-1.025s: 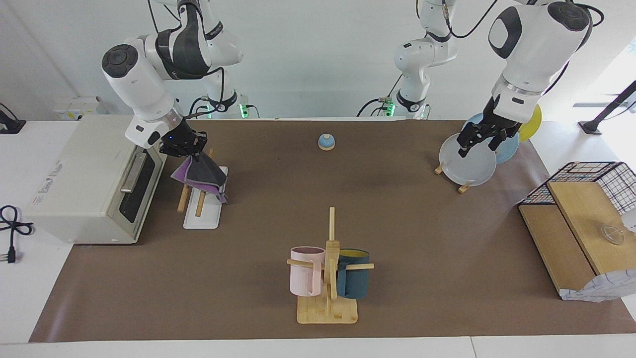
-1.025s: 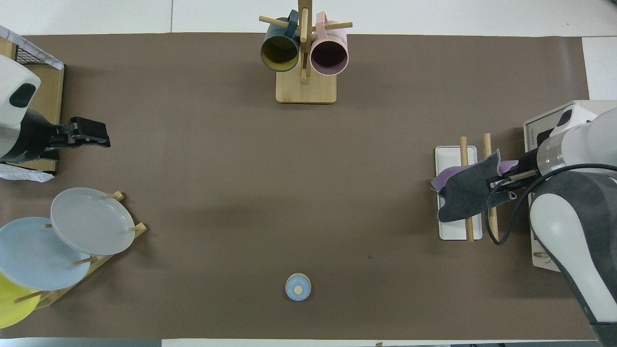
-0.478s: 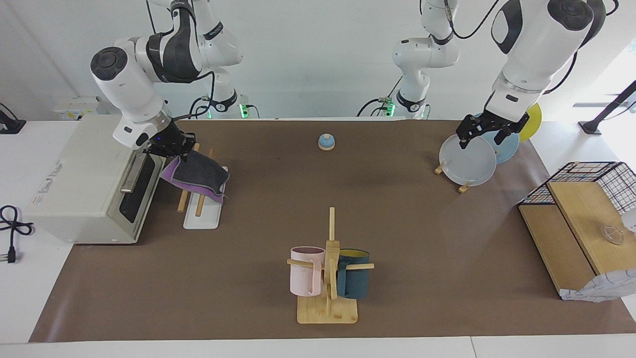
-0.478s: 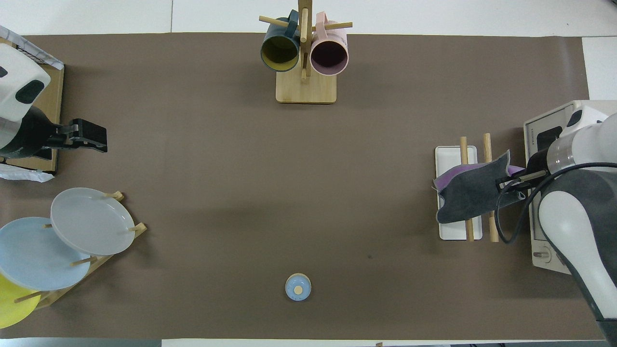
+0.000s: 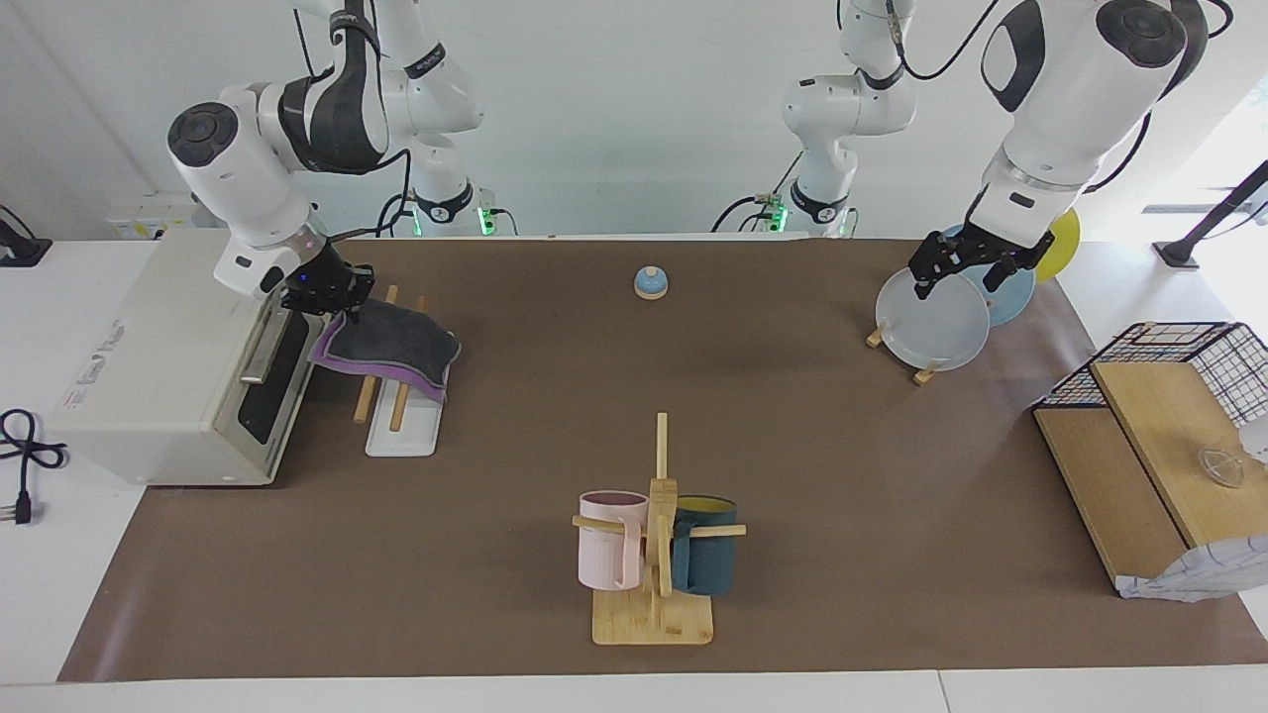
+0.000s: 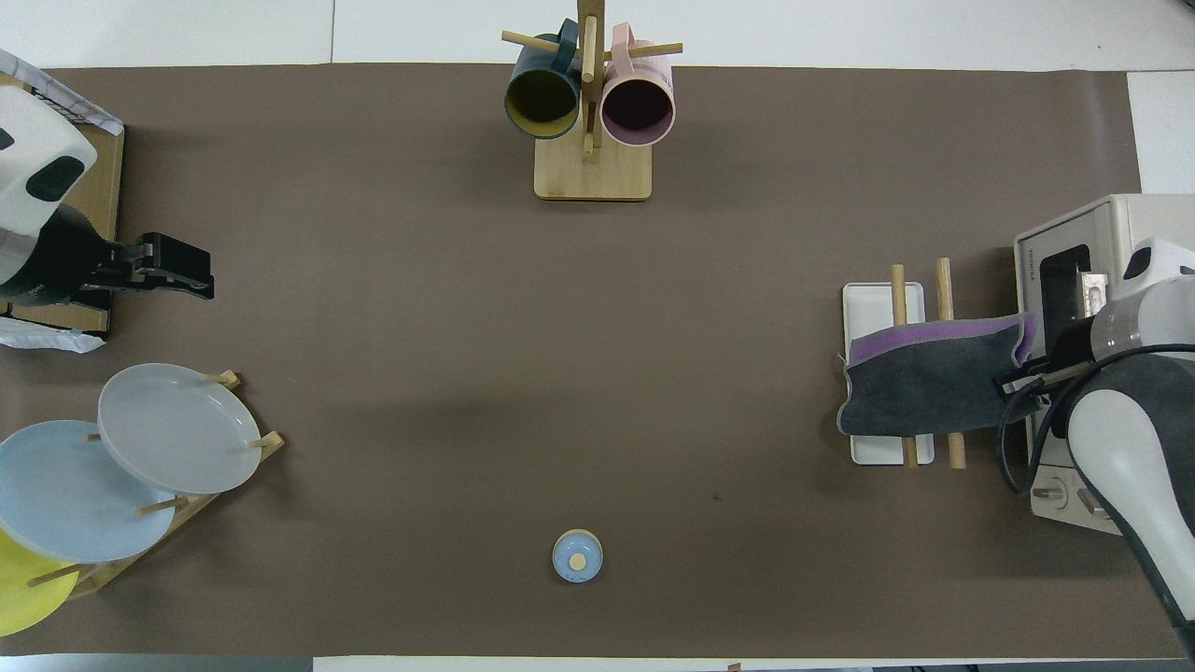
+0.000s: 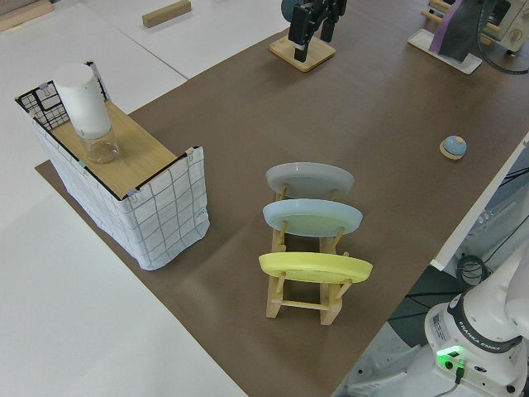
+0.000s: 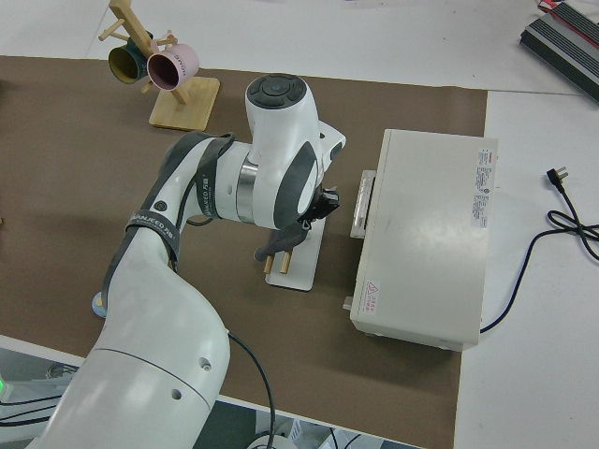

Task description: Fold towel and hang on rack

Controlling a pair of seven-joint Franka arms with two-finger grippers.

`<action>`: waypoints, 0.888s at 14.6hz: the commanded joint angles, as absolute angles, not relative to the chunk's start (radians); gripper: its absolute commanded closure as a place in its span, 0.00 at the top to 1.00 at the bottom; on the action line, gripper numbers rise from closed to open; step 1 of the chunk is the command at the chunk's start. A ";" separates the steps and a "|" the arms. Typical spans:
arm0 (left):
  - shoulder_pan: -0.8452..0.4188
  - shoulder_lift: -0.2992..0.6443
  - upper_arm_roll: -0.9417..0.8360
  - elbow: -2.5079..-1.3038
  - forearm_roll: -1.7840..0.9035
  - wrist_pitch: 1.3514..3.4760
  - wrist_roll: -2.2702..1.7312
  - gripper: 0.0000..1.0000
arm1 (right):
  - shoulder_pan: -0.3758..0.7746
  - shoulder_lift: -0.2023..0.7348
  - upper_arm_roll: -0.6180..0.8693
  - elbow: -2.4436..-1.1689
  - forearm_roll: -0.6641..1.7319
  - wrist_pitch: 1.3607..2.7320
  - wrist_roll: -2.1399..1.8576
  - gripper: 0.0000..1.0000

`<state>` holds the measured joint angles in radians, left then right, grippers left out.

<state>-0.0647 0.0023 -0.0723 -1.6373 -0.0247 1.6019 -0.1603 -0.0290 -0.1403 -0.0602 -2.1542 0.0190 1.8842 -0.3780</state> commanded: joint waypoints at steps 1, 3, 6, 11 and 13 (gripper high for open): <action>-0.078 0.000 -0.051 -1.632 -0.048 1.603 -0.161 1.00 | -0.046 -0.187 -0.048 -2.220 0.005 1.928 -0.400 0.00; -0.078 -0.005 -0.051 -1.634 -0.046 1.600 -0.161 1.00 | -0.054 -0.193 -0.048 -2.241 0.005 1.953 -0.403 0.00; -0.078 -0.003 -0.051 -1.634 -0.044 1.597 -0.161 1.00 | -0.057 -0.193 -0.048 -2.250 0.005 1.953 -0.403 0.00; -0.078 -0.001 -0.054 -1.631 -0.037 1.597 -0.158 1.00 | -0.072 -0.189 -0.048 -2.273 0.005 1.963 -0.402 0.00; -0.077 -0.006 -0.054 -1.634 -0.037 1.595 -0.153 1.00 | -0.075 -0.189 -0.048 -2.290 0.005 1.999 -0.405 0.00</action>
